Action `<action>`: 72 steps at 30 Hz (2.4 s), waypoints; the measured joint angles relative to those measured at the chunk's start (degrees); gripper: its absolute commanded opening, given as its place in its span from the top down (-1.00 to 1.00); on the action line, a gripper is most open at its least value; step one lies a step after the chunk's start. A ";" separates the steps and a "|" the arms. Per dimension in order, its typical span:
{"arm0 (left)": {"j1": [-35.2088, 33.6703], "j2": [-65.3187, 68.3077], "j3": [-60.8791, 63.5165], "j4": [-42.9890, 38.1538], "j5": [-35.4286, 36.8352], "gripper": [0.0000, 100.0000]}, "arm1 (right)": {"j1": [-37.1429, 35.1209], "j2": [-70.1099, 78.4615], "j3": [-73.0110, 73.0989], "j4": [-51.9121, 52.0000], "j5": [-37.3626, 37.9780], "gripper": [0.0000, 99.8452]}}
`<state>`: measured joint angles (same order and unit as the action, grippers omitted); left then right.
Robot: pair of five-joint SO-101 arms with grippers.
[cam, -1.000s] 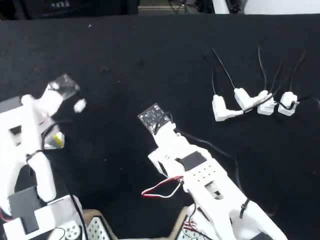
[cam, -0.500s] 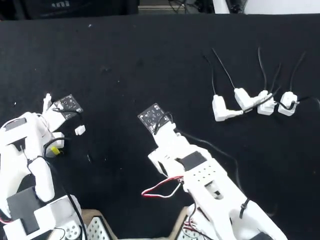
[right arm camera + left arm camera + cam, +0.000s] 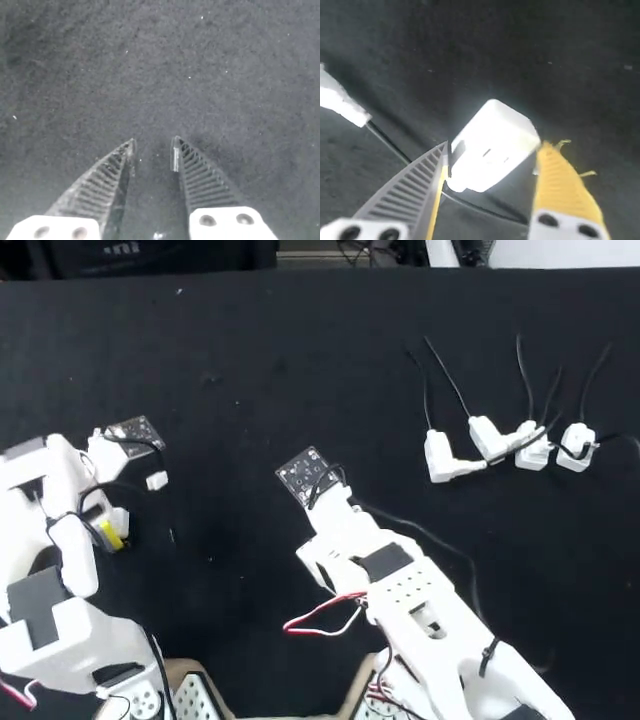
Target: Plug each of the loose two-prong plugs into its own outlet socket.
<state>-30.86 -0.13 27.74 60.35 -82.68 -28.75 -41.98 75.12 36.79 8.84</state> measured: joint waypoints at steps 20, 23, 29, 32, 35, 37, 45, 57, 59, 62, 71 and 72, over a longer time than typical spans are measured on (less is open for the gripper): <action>5.19 0.00 -3.34 7.47 8.62 0.42 | 0.00 0.00 0.00 0.00 0.00 0.78; 4.92 0.44 -3.87 8.09 8.88 0.43 | 0.00 0.00 0.00 0.00 0.00 0.78; 3.08 0.88 -4.31 8.09 5.54 0.44 | 0.00 0.00 0.00 0.00 0.00 0.78; 2.55 0.88 -3.16 7.30 4.75 0.44 | 0.00 0.00 0.00 0.00 0.00 0.78; 2.81 0.88 -0.88 5.80 4.75 0.56 | 0.00 0.00 0.00 0.00 0.00 0.78; 3.34 0.88 -0.35 5.71 6.24 0.78 | 0.00 0.00 0.00 0.00 0.00 0.78; 7.47 0.88 -0.53 10.46 15.47 0.93 | 0.00 0.00 0.00 0.00 0.00 0.78; 23.30 -5.45 -13.89 17.05 71.82 0.94 | 0.00 0.00 0.00 0.00 0.00 0.78; 23.56 -5.27 -15.82 17.14 77.01 0.94 | 0.00 0.00 0.00 0.00 0.00 0.78; 23.56 -2.29 -19.87 16.44 81.32 0.94 | 0.00 0.00 0.00 0.00 0.00 0.78; 27.08 17.58 -28.92 14.24 95.74 0.88 | 0.00 0.00 0.00 0.00 0.00 0.78; 27.78 19.78 -29.80 14.51 95.82 0.80 | 0.00 0.00 0.00 0.00 0.00 0.78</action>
<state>-3.08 19.65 -2.07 74.86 13.14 -28.75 -41.98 75.12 36.79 8.84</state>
